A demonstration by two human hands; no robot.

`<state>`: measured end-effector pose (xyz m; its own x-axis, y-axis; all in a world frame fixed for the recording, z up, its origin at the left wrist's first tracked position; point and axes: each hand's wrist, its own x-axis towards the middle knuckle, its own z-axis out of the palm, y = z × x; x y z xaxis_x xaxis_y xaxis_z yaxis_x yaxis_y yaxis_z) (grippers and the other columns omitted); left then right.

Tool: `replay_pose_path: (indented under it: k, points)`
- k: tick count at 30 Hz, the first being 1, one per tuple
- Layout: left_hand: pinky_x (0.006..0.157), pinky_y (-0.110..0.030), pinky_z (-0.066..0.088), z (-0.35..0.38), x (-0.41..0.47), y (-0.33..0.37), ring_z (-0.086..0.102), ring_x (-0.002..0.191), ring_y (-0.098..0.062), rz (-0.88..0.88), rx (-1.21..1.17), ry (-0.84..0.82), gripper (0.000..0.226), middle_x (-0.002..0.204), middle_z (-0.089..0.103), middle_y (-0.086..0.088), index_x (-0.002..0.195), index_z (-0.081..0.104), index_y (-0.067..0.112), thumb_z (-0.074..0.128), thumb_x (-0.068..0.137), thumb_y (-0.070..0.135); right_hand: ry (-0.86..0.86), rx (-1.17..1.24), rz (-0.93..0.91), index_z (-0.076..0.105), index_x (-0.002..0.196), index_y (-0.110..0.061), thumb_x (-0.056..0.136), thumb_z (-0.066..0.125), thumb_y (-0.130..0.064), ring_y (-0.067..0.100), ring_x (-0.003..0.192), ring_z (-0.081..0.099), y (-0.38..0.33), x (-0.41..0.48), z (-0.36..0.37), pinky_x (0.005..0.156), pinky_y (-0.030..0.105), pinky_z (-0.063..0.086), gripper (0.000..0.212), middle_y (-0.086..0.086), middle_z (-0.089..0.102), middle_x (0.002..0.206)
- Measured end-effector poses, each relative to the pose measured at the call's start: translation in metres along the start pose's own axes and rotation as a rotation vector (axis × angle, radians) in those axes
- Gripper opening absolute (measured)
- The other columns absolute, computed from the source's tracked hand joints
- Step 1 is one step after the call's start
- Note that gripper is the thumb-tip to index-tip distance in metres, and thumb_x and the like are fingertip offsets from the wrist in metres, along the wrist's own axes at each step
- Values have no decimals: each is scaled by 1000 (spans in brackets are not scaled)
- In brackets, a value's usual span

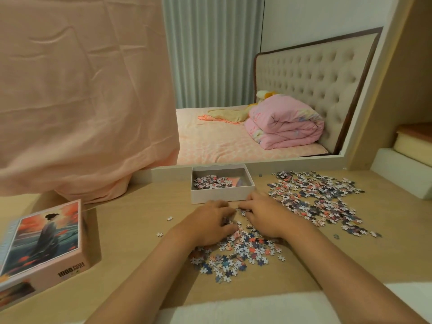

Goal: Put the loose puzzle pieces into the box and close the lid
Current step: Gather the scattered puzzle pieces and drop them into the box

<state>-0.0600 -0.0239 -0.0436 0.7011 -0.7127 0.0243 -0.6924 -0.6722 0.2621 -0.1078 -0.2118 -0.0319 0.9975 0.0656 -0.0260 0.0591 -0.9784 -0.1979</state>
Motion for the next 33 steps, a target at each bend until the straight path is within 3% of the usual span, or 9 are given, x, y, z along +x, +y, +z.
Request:
replay_pose_path:
  k: [4, 6, 8, 10, 14, 20, 24, 26, 33]
  points:
    - [103, -39, 42, -10, -5, 3, 47, 124, -17, 27, -84, 67, 51, 135, 53, 4, 137, 52, 29, 50, 93, 55, -23, 230, -24, 68, 123, -32, 101, 49, -24, 12, 104, 54, -5, -11, -17, 94, 32, 46, 30, -4, 54, 120]
    - [107, -41, 39, -17, -12, 4, 42, 131, -17, -29, -59, 41, 67, 143, 45, 6, 144, 43, 32, 49, 87, 66, -10, 223, 29, 64, 125, -34, 98, 52, -30, 15, 115, 52, -3, -16, -29, 100, 37, 45, 30, -3, 48, 133]
    - [112, -46, 30, -22, -18, 2, 28, 140, -19, -113, 62, -58, 86, 154, 28, 8, 150, 27, 37, 48, 78, 79, -130, 60, 131, 48, 141, -34, 91, 56, -38, 26, 139, 31, 2, -21, -41, 111, 46, 35, 51, 5, 32, 151]
    - [113, -47, 26, -22, -21, 1, 21, 141, -20, -150, 149, -139, 91, 154, 22, 7, 151, 20, 41, 47, 75, 82, -287, -73, 230, 35, 151, -33, 83, 65, -44, 32, 144, 22, 4, -28, -49, 111, 50, 34, 75, 9, 23, 156]
    - [110, -41, 31, -14, -17, 0, 27, 132, -16, -129, 57, -86, 78, 138, 32, 8, 147, 31, 44, 52, 79, 75, -315, -23, 179, 40, 149, -29, 78, 77, -43, 30, 128, 43, -3, -26, -40, 104, 44, 44, 81, 8, 35, 147]
    - [106, -36, 39, -12, -11, -5, 42, 122, -14, -75, -72, -1, 60, 126, 41, 8, 141, 46, 37, 60, 86, 57, -184, 87, 88, 41, 149, -30, 86, 63, -31, 29, 136, 39, -11, -11, -20, 113, 42, 38, 66, 6, 33, 152]
    - [107, -40, 39, -16, -12, -10, 38, 128, -17, -138, -5, -77, 83, 140, 31, 6, 149, 31, 34, 58, 79, 69, -246, 44, 107, 29, 153, -34, 79, 68, -57, 28, 147, 12, -11, -14, -22, 117, 52, 28, 87, 1, 19, 156]
    - [109, -41, 36, -16, -13, -8, 31, 131, -16, -124, 28, -102, 75, 139, 32, 4, 147, 33, 36, 57, 83, 65, -238, 24, 108, 27, 154, -33, 76, 66, -69, 27, 147, 11, -14, -15, -18, 117, 52, 27, 95, 1, 18, 156]
    - [93, -31, 45, -9, -7, -9, 53, 105, -16, -57, -86, 68, 46, 115, 52, 4, 130, 60, 26, 67, 88, 42, -10, 169, 56, 60, 135, -30, 89, 70, -41, 23, 121, 52, -27, -10, -6, 100, 35, 44, 48, 1, 52, 133]
